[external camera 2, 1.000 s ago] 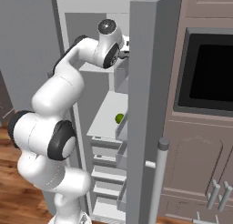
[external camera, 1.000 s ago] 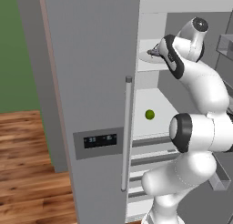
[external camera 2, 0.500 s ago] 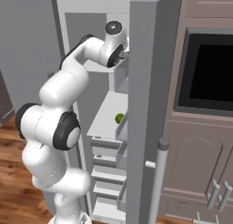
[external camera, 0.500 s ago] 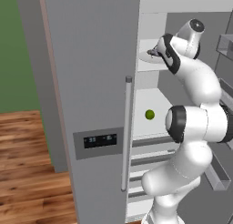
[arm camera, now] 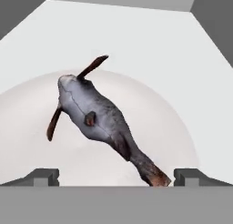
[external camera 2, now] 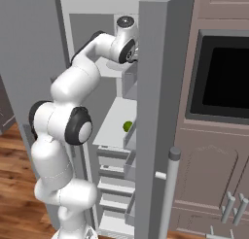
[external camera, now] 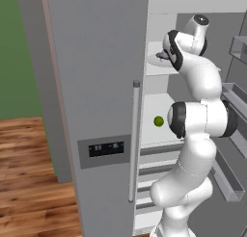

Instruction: Retrieve the fish from the fridge and place it on the cutting board.

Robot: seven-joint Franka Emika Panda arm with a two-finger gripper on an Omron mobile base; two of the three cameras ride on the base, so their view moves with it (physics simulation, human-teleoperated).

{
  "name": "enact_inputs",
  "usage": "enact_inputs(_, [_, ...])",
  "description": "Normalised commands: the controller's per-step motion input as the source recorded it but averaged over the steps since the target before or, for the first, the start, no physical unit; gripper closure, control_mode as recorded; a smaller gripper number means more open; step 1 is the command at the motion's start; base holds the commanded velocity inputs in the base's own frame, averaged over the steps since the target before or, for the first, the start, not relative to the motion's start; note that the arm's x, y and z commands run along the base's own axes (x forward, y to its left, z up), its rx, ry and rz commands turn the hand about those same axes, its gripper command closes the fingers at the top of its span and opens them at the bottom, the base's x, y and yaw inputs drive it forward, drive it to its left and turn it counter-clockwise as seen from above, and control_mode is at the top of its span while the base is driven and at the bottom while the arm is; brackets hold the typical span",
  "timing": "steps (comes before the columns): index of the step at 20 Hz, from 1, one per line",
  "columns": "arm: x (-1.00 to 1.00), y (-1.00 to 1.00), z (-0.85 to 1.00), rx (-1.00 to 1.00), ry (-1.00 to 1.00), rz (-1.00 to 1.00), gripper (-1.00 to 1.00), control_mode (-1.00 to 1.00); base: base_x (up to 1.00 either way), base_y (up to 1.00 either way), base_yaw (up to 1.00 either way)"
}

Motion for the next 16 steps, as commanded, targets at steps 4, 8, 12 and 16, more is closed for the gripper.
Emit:
enact_inputs(4, [0.28, -0.06, 0.00, 0.00, 0.07, 0.01, -1.00, -1.00, 0.00, 0.00, 0.00])
enact_inputs(8, [0.22, -0.03, -0.07, 0.00, 0.07, 0.05, -1.00, -1.00, 0.00, 0.00, 0.00])
enact_inputs(12, [0.22, -0.04, -0.12, 0.00, 0.06, 0.06, -1.00, -1.00, 0.00, 0.00, 0.00])
enact_inputs(16, [0.22, -0.04, -0.21, 0.00, 0.02, 0.07, -1.00, -1.00, 0.00, 0.00, 0.00])
